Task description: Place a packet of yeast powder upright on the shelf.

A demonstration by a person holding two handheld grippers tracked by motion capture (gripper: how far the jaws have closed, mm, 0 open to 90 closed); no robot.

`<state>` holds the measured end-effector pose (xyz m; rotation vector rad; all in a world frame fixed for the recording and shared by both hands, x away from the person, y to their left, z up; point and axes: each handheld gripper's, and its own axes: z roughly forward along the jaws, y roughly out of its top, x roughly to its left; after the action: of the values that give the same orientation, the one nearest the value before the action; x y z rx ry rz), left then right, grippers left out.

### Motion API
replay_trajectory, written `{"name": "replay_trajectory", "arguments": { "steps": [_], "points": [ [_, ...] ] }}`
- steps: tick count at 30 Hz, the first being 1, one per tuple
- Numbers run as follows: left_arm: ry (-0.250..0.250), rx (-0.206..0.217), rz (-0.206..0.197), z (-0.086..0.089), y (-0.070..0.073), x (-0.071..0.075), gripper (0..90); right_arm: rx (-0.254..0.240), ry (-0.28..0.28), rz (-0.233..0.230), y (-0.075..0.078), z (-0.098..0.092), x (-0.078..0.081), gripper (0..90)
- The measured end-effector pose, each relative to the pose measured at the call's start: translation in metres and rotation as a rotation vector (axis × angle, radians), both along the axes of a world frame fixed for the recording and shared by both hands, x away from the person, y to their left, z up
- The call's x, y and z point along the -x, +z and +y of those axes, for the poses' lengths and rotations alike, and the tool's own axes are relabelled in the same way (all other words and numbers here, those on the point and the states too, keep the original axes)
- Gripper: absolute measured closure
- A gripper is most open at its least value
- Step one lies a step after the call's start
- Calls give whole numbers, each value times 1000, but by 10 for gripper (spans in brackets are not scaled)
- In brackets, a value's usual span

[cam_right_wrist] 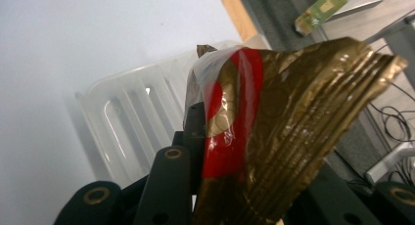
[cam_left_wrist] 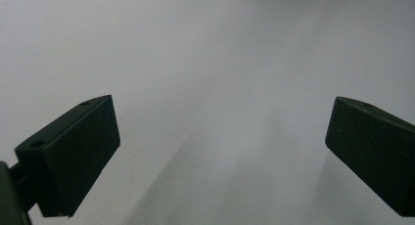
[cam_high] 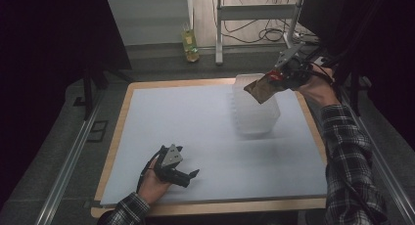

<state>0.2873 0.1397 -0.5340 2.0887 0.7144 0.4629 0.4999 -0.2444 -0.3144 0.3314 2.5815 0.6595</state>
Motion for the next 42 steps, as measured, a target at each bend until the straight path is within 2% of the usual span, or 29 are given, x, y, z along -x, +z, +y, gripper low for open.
{"name": "replay_trajectory", "arguments": {
  "steps": [5,7,9,10,13,14,15,16,17,20,22,25,26,27,31,33,37,39,40,42],
  "points": [
    [2,0,2,1,0,0,0,31,20,9,-7,2,-9,731],
    [3,3,2,1,0,0,0,58,52,14,-11,4,-15,731],
    [4,2,2,1,0,-1,0,61,55,13,-12,5,-16,731],
    [4,4,3,1,0,-1,0,76,77,16,-12,7,-20,731],
    [5,5,2,1,0,0,0,91,96,26,-13,10,-21,732],
    [4,5,3,1,0,0,0,114,119,27,-15,14,-22,732],
    [4,5,3,1,0,0,0,114,119,27,-15,14,-22,732],
    [3,6,3,1,0,0,0,141,135,35,-17,17,-24,733],
    [3,6,3,1,0,0,0,141,135,35,-17,17,-24,733],
    [3,5,2,1,0,0,0,180,168,63,-25,24,-28,734],
    [2,4,4,2,0,0,0,178,177,58,-26,25,-29,734],
    [3,6,4,1,-1,0,0,179,185,79,-26,26,-31,735],
    [2,3,3,1,0,0,0,213,203,91,-30,30,-31,736],
    [1,2,4,1,0,0,0,226,208,94,-32,31,-32,736],
    [0,-1,5,1,-1,0,0,265,201,107,-43,38,-37,736],
    [1,1,6,1,-1,0,0,270,199,110,-45,40,-38,735],
    [0,-5,6,1,-1,0,0,288,181,135,-59,46,-45,734],
    [-1,-9,5,1,-1,0,0,288,183,134,-63,48,-46,732],
    [-2,-10,4,1,-1,0,0,257,173,132,-65,49,-48,728],
    [-1,-10,3,1,0,0,0,248,160,135,-65,49,-48,723]
  ]
}}
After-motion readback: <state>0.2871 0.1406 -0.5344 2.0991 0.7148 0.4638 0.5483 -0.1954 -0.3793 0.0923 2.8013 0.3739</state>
